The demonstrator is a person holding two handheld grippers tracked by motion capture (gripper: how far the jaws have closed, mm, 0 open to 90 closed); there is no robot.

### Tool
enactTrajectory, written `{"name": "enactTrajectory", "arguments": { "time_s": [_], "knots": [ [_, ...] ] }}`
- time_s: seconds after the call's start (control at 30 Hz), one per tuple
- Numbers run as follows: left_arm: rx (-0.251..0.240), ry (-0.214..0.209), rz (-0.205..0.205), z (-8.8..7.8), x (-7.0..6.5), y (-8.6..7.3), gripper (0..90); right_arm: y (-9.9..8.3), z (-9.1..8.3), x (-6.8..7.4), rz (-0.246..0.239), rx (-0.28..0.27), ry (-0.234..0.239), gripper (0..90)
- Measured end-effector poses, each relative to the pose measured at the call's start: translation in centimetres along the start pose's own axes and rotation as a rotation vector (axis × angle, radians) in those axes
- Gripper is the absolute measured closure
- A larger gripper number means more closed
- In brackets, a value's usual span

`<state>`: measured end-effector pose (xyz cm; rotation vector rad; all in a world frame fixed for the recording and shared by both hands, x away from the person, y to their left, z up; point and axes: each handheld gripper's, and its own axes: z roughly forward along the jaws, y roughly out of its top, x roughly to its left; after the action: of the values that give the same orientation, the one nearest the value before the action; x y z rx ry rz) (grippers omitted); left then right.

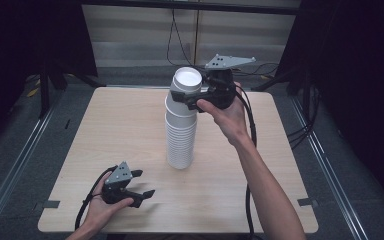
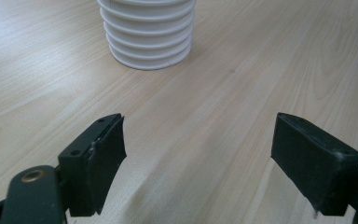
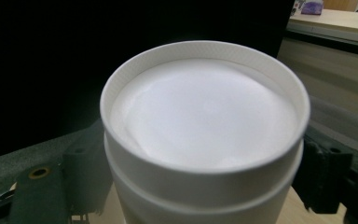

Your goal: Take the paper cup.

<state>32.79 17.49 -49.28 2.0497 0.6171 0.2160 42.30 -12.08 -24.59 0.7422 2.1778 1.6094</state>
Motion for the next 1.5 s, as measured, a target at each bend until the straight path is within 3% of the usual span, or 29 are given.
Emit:
{"name": "enactTrajectory", "arguments": {
  "time_s": [0.27,0.53,0.87,1.13,1.5],
  "knots": [
    [0.003,-0.007,-0.004,0.0,0.0,0.0,17.3,0.6,-0.7,0.0,-0.006,-0.031,0.002,19.6],
    [0.0,-0.011,-0.006,0.0,0.1,0.0,17.2,0.7,-1.5,0.0,0.005,-0.106,-0.007,19.8],
    [-0.002,-0.009,-0.005,0.0,0.1,0.0,17.2,1.0,-2.3,-0.2,0.034,-0.196,0.016,20.0],
    [-0.008,-0.01,-0.018,0.1,0.2,0.0,15.9,1.1,-3.0,-0.1,0.03,-0.236,0.033,20.0],
    [-0.02,0.011,-0.046,-0.1,0.4,-0.1,15.8,0.7,-4.8,0.0,0.029,-0.266,0.014,20.1]
  ]
}}
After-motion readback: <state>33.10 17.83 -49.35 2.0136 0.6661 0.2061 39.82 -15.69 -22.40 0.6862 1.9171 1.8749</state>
